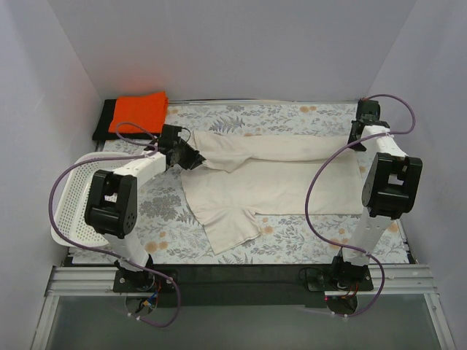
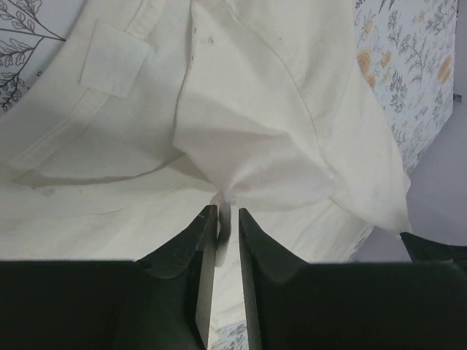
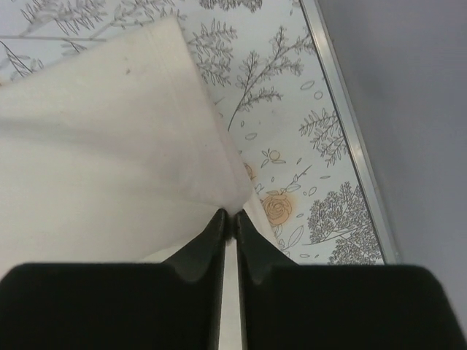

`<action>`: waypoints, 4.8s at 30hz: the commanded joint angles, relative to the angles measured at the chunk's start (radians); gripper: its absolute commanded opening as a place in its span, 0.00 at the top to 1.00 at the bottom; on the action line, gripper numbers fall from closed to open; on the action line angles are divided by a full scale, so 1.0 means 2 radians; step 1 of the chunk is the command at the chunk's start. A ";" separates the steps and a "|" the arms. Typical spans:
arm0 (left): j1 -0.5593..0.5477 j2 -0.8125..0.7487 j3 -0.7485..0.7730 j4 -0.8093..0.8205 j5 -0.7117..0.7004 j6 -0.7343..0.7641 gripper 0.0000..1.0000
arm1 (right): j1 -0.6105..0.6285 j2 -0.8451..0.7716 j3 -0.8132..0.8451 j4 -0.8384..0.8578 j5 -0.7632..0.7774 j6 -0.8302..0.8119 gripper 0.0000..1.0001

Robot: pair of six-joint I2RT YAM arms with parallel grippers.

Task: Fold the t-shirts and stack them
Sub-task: Fold the tshirt

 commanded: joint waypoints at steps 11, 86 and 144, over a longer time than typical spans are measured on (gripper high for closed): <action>0.012 -0.055 0.034 -0.013 -0.045 0.100 0.22 | -0.015 -0.021 0.025 -0.016 -0.081 0.026 0.49; 0.082 0.222 0.162 0.162 0.007 0.265 1.00 | -0.096 0.226 0.214 0.030 -0.246 -0.008 0.99; -0.004 -0.193 -0.119 -0.059 -0.008 0.272 0.20 | 0.299 0.104 -0.077 0.374 -0.430 0.303 0.36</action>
